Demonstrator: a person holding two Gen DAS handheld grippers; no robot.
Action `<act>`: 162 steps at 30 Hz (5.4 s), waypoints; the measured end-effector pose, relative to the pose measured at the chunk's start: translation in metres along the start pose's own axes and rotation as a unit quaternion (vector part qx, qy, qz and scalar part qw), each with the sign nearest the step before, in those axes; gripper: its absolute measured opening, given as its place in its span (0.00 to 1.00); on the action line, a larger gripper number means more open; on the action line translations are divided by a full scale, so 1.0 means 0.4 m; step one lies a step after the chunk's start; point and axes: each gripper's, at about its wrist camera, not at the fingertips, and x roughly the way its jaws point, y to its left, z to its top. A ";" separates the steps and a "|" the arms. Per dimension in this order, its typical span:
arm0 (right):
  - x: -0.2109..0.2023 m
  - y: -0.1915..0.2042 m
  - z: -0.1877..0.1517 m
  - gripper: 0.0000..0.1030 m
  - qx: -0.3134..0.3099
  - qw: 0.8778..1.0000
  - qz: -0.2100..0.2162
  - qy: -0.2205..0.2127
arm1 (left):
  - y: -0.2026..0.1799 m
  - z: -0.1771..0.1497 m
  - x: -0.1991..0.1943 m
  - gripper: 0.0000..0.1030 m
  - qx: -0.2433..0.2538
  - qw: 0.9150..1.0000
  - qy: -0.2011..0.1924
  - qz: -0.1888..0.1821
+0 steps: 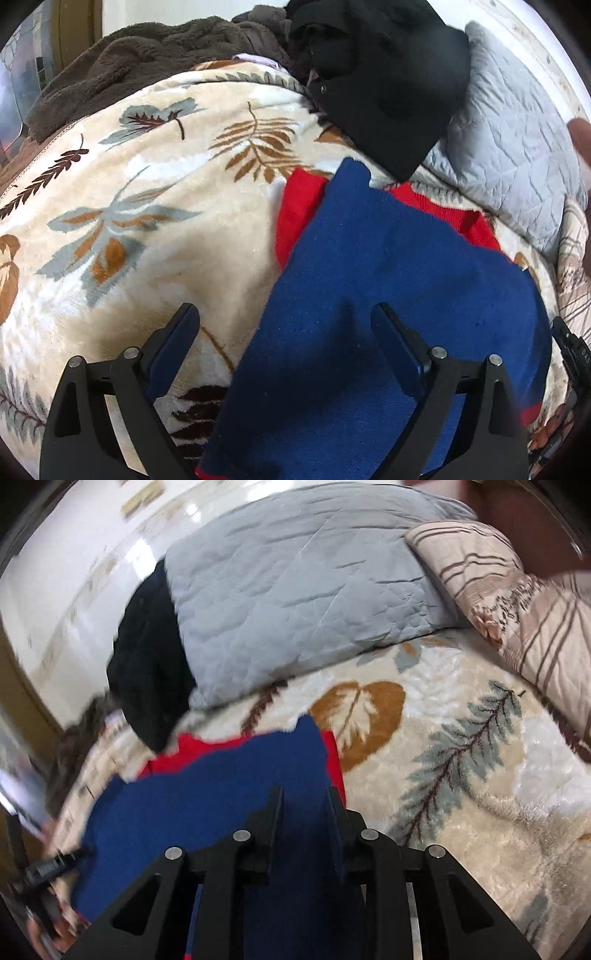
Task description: Fold small clothes
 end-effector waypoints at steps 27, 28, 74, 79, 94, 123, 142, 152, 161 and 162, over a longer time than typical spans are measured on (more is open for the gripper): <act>-0.024 0.447 -0.257 0.51 -0.213 0.973 0.077 0.047 | 0.051 0.028 0.007 0.92 -0.029 0.999 0.036 0.001; -0.024 0.472 -0.278 0.53 -0.225 0.970 0.081 0.052 | 0.061 0.032 0.003 0.92 -0.031 0.999 0.037 0.004; -0.043 0.759 -0.422 0.10 -0.472 0.876 0.034 -0.092 | -0.038 0.241 0.176 0.20 0.000 0.956 0.211 -0.205; -0.099 0.722 -0.398 0.10 -0.443 0.889 0.032 -0.112 | -0.068 0.251 0.109 0.20 -0.012 0.958 0.193 -0.213; -0.219 0.482 -0.235 0.09 -0.268 0.956 0.067 -0.095 | -0.301 0.250 -0.046 0.20 0.008 0.962 0.161 -0.220; -0.073 -0.126 -0.196 0.10 0.313 0.921 0.220 0.076 | -0.804 0.072 0.095 0.36 0.113 0.960 0.199 -0.164; -0.155 -0.147 0.000 0.47 0.249 0.942 0.226 -0.018 | -0.407 0.166 -0.015 0.56 -0.010 0.980 0.126 -0.157; 0.116 -0.028 0.110 0.35 0.098 0.976 0.158 0.111 | -0.380 0.079 0.049 0.56 -0.041 0.971 0.145 -0.186; 0.111 -0.018 0.131 0.13 0.003 0.989 0.137 0.063 | -0.429 0.069 0.045 0.60 -0.005 0.985 0.096 -0.144; 0.130 -0.030 0.122 0.13 0.008 0.989 0.128 0.074 | -0.442 0.058 0.057 0.63 0.005 0.987 0.095 -0.132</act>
